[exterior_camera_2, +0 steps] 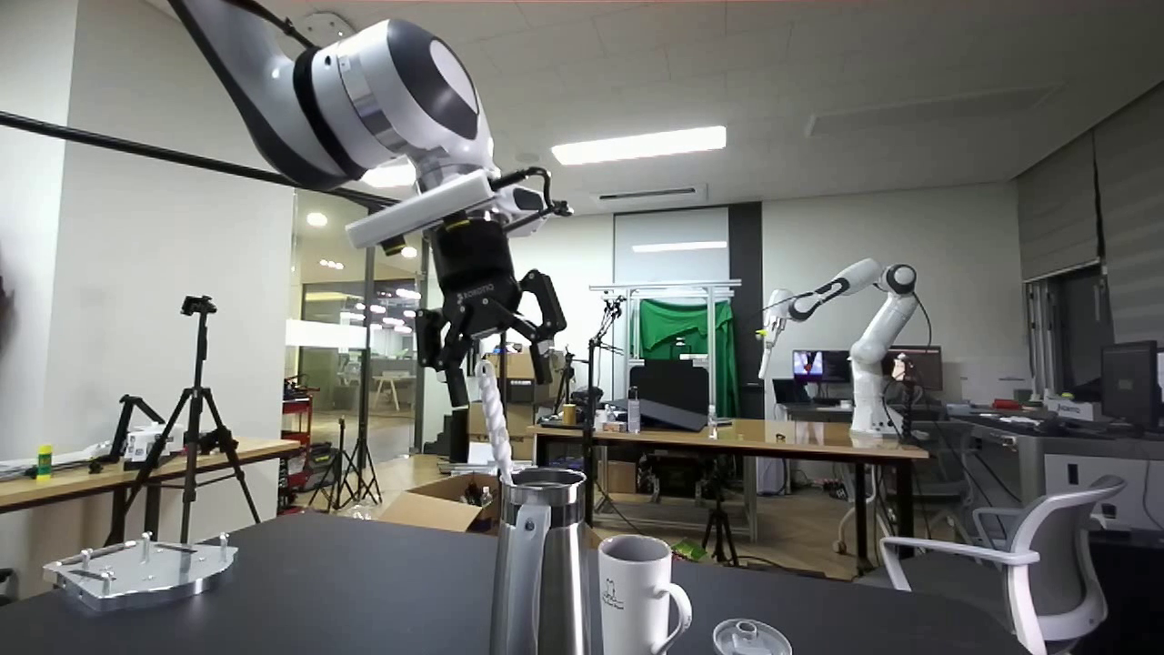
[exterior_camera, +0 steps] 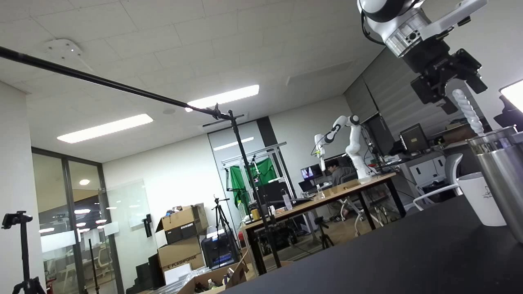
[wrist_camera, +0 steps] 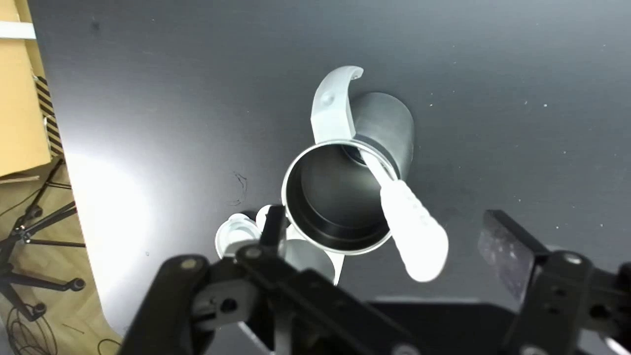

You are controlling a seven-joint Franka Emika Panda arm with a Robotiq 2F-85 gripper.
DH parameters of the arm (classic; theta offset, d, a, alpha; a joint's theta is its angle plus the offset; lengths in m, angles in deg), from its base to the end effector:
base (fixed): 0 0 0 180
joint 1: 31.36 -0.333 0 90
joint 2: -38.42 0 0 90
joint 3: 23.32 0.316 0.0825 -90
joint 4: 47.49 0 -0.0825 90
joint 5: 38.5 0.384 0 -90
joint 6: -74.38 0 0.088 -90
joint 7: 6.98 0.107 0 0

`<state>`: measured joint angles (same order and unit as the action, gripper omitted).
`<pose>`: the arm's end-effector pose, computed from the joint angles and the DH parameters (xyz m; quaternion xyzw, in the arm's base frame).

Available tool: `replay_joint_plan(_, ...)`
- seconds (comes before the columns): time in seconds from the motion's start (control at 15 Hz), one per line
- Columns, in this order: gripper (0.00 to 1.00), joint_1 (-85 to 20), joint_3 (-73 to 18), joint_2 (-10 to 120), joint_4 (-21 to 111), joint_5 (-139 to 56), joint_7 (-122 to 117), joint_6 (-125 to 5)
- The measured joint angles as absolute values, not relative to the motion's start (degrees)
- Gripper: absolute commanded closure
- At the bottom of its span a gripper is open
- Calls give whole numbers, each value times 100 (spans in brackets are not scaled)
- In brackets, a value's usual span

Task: Move the brush inside the flask up and down

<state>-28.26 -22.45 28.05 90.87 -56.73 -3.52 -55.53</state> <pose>0.4693 -0.0263 0.3844 0.9908 0.0504 0.0177 0.1244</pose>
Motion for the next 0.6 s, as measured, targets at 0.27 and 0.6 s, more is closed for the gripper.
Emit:
replay_joint_plan(0.27, 49, -2802, -2319, 2799, 9183, -5614, -352, -5635)
replay_joint_plan(0.6, 83, -2801, -2343, 2799, 9232, -5396, -357, -5667)
